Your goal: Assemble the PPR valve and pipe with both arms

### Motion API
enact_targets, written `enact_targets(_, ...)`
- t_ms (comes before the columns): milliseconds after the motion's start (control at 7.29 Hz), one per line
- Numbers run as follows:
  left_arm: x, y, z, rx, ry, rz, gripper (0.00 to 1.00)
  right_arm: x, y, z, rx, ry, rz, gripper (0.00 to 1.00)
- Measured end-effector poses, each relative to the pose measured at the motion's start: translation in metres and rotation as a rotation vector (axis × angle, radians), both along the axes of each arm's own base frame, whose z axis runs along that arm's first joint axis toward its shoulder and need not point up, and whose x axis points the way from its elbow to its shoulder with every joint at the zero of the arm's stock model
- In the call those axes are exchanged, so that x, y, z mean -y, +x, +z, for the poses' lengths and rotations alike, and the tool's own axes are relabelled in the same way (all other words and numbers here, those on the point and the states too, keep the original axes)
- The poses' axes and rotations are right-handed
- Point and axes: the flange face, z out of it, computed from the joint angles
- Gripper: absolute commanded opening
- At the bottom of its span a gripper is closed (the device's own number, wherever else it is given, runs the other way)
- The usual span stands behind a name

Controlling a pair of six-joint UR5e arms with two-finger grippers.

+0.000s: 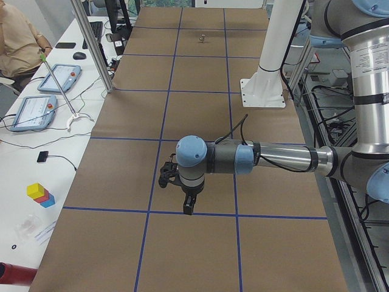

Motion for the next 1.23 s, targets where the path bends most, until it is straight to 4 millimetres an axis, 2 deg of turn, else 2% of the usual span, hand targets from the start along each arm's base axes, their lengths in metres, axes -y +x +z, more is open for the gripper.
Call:
enact_targets(549,0.002,0.000,-0.015,0.002,0.043,0.000,1.00,0.002,0.000,-0.005,-0.002,0.017,-0.007,1.00)
enact_targets(686,0.005,0.000,-0.025,0.000,0.090,-0.002,1.00,0.010,0.000,-0.012,-0.005,0.044,-0.006,1.00)
enact_targets(960,0.018,0.000,-0.048,0.003,0.267,-0.004,1.00,0.045,0.001,-0.034,-0.008,0.171,0.000,1.00)
enact_targets(1234,0.049,0.002,-0.060,-0.009,0.422,0.003,1.00,0.056,-0.001,-0.033,0.018,0.209,0.000,1.00)
